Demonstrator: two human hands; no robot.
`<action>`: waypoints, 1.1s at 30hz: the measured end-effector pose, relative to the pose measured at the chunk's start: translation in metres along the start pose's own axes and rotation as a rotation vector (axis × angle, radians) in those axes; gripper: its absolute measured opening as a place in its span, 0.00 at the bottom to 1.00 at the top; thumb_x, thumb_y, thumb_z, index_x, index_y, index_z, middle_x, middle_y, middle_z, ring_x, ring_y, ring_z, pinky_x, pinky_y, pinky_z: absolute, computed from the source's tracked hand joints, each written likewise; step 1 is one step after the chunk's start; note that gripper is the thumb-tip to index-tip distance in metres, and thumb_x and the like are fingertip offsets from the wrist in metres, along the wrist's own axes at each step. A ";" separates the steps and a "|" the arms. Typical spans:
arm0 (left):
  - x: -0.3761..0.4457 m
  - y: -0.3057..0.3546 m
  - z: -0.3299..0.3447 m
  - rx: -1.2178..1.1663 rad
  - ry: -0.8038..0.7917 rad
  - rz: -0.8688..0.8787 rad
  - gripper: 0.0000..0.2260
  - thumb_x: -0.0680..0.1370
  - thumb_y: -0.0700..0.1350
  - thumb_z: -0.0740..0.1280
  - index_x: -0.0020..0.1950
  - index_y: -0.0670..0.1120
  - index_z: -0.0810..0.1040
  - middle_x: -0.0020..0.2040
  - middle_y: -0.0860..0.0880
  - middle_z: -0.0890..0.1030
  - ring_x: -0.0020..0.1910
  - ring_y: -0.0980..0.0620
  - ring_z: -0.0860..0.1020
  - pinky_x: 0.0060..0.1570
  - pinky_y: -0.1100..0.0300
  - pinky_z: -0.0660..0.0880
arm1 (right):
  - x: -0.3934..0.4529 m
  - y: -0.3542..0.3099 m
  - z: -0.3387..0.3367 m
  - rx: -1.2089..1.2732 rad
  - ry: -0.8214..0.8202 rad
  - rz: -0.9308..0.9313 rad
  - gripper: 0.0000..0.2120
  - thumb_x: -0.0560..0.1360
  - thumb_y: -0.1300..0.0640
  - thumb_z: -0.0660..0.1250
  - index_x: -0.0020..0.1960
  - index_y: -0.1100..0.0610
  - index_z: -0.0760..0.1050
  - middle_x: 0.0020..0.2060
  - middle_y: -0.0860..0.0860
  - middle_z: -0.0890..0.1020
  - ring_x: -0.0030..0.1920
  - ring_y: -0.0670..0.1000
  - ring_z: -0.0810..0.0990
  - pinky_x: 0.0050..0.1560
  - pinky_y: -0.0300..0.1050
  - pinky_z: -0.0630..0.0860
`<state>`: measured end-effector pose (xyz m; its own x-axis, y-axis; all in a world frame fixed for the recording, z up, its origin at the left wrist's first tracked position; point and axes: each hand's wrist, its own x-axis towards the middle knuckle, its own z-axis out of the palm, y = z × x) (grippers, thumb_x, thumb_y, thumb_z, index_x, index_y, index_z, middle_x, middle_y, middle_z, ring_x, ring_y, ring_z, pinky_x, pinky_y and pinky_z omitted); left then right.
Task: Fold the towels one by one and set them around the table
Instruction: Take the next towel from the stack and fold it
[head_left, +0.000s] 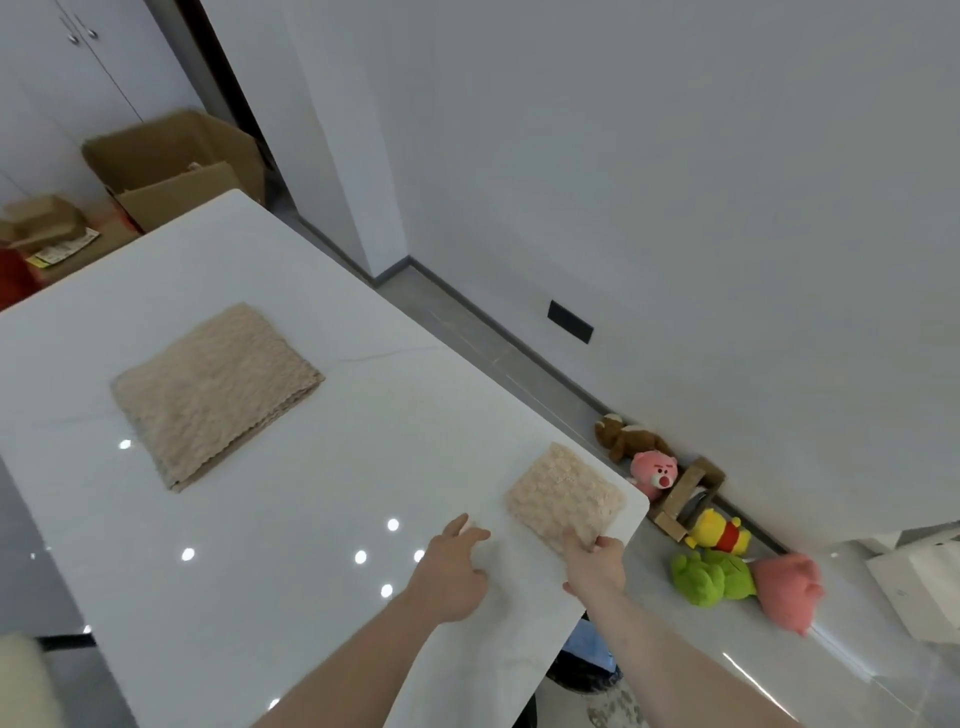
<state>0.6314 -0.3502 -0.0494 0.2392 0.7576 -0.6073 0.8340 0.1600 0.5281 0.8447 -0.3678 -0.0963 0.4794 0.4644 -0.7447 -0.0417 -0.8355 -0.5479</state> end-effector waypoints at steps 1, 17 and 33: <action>-0.012 -0.016 -0.004 0.013 0.007 -0.028 0.27 0.78 0.44 0.64 0.77 0.56 0.68 0.83 0.53 0.55 0.79 0.49 0.62 0.72 0.57 0.67 | -0.009 0.007 0.007 0.005 0.022 0.000 0.31 0.75 0.42 0.71 0.68 0.55 0.63 0.56 0.54 0.76 0.51 0.58 0.80 0.56 0.59 0.82; -0.224 -0.223 0.004 0.121 -0.109 -0.031 0.28 0.78 0.45 0.63 0.79 0.53 0.65 0.83 0.50 0.55 0.80 0.46 0.59 0.75 0.55 0.64 | -0.251 0.184 0.138 -0.640 -0.242 -0.296 0.29 0.76 0.50 0.67 0.75 0.52 0.65 0.76 0.50 0.58 0.70 0.52 0.71 0.68 0.47 0.73; -0.288 -0.290 -0.062 -0.061 0.175 0.049 0.28 0.79 0.46 0.66 0.78 0.57 0.64 0.81 0.56 0.58 0.79 0.52 0.59 0.74 0.59 0.62 | -0.321 0.159 0.181 -0.461 -0.268 -0.471 0.24 0.77 0.56 0.67 0.72 0.49 0.69 0.76 0.46 0.61 0.50 0.46 0.79 0.52 0.39 0.75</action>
<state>0.2902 -0.5755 0.0090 0.1841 0.8633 -0.4700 0.7902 0.1544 0.5931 0.5257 -0.5968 -0.0132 0.1207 0.8133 -0.5692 0.5205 -0.5401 -0.6613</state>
